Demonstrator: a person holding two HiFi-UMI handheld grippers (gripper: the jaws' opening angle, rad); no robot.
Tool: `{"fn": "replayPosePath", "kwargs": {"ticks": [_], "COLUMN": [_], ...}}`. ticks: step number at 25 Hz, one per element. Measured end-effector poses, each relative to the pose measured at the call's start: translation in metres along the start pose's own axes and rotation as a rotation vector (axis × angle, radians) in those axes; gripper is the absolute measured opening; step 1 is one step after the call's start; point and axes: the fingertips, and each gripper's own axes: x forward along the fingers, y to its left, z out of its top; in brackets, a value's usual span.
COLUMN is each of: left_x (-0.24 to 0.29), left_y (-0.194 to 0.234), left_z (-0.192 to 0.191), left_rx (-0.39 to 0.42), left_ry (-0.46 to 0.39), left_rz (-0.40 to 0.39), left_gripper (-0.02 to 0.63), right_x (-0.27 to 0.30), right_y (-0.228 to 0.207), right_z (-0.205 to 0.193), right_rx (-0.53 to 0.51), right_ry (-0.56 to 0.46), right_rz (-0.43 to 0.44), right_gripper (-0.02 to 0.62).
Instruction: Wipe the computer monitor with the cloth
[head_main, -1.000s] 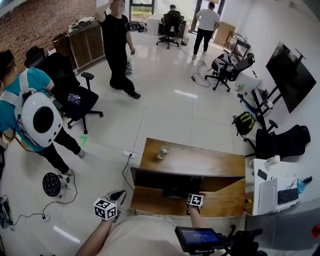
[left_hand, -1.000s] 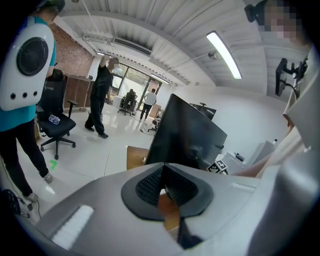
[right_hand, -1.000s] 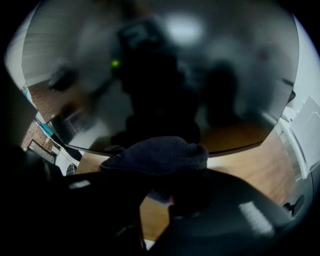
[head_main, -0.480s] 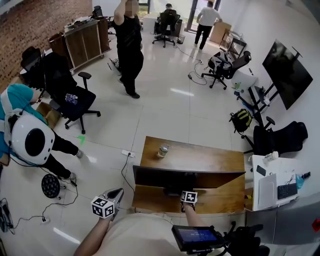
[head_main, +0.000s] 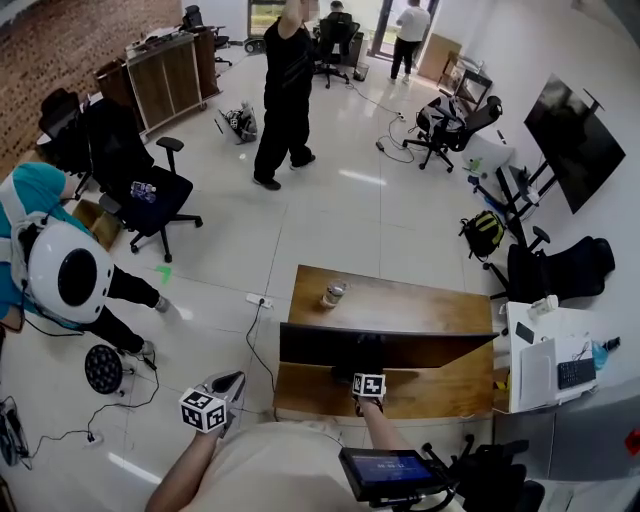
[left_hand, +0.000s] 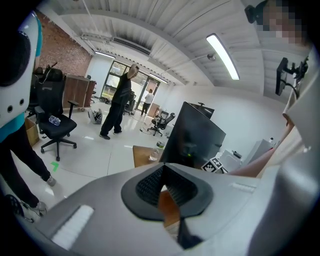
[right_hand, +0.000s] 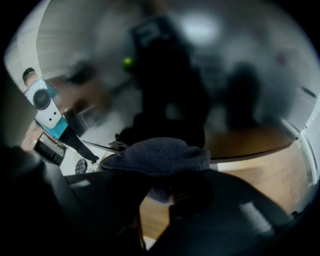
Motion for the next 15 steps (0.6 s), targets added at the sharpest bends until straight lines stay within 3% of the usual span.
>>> {"fn": "replayPosePath", "kwargs": {"ticks": [15], "left_x": [-0.046], "left_y": [0.042], "left_z": [-0.012], "left_rx": [-0.020], "left_ry": [-0.009], "left_rz": [0.009], "left_gripper": [0.003], "right_x": [0.018], "right_y": [0.100], "right_z": [0.010], "right_rx": [-0.054], "right_ry": [-0.003], "right_rz": [0.062], "right_gripper": [0.091]}}
